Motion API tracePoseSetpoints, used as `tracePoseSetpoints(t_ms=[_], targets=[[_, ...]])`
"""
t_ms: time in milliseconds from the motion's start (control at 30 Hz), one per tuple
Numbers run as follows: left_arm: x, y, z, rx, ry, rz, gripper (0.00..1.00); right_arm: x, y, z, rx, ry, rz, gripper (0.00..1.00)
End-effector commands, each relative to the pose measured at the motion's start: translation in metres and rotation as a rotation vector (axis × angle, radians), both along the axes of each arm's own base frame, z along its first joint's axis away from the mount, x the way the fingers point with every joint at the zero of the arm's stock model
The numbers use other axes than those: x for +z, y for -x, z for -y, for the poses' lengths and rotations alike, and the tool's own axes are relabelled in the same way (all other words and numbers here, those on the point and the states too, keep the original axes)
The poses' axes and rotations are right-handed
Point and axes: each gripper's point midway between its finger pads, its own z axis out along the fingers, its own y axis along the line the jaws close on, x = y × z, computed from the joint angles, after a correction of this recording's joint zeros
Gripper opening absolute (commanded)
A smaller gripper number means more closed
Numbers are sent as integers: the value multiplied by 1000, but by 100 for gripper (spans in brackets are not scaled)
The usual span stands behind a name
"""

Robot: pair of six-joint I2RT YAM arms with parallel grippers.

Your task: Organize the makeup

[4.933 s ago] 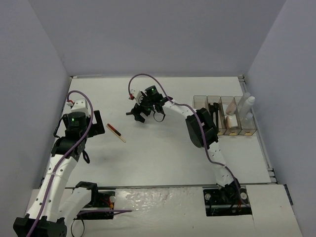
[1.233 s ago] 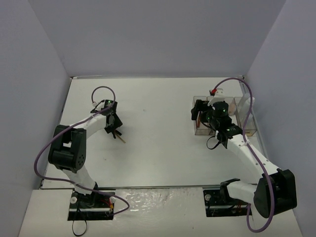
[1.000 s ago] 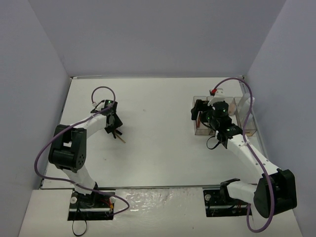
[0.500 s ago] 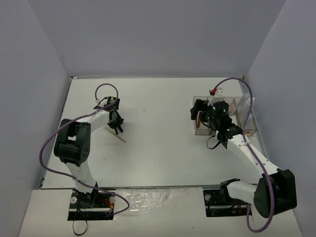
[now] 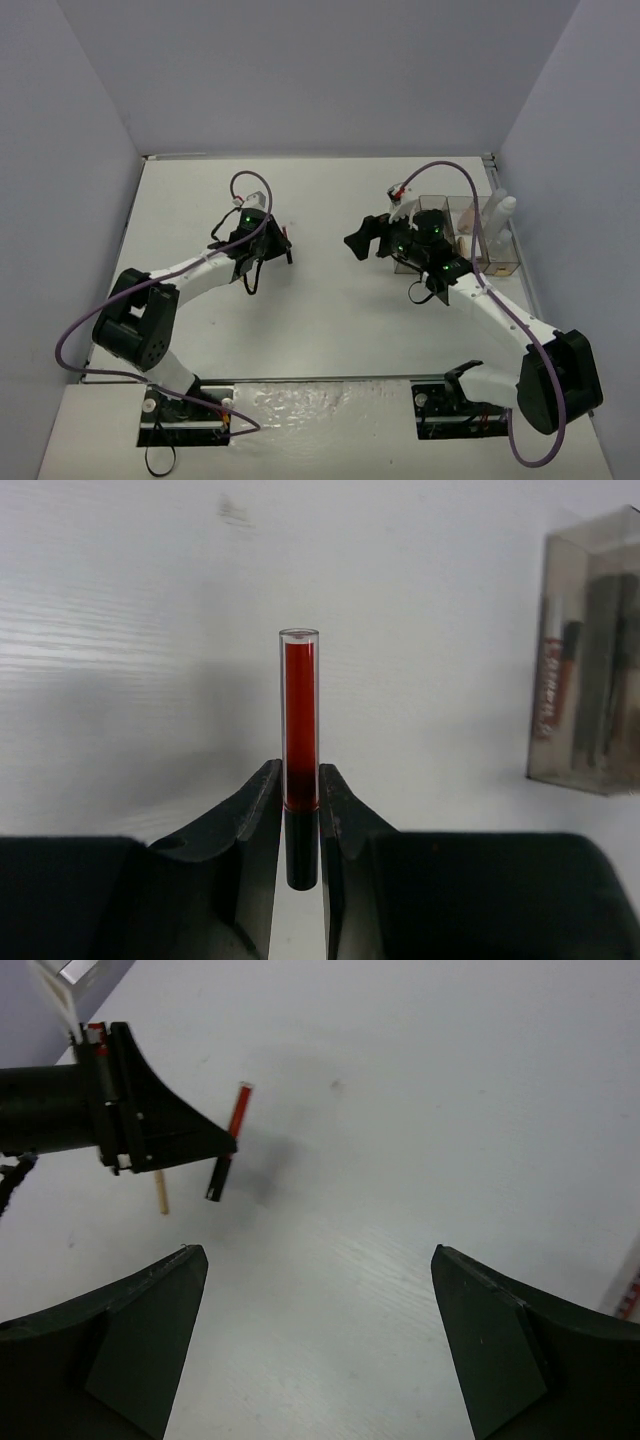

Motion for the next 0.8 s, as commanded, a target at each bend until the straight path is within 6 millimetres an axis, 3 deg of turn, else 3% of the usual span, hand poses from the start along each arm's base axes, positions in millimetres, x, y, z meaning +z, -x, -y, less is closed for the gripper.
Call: tracePoseSetpoints(t_ms=[0,200,600,700,767], targets=[[113,0,60,-235,220,434,0,51,10,-51,164,-126,125,92],[153,38,82,-410,289,645,0,69,10,-74,187,-249,106,89],[180,82,109,-600,379,777,0,75,0,-90,170,-330,86,75],[186,85,110,-605,381,795,0,78,0,-93,179,-340,86,64],[189,86,109,-606,377,804,0,79,1,-95,184,-346,86,51]])
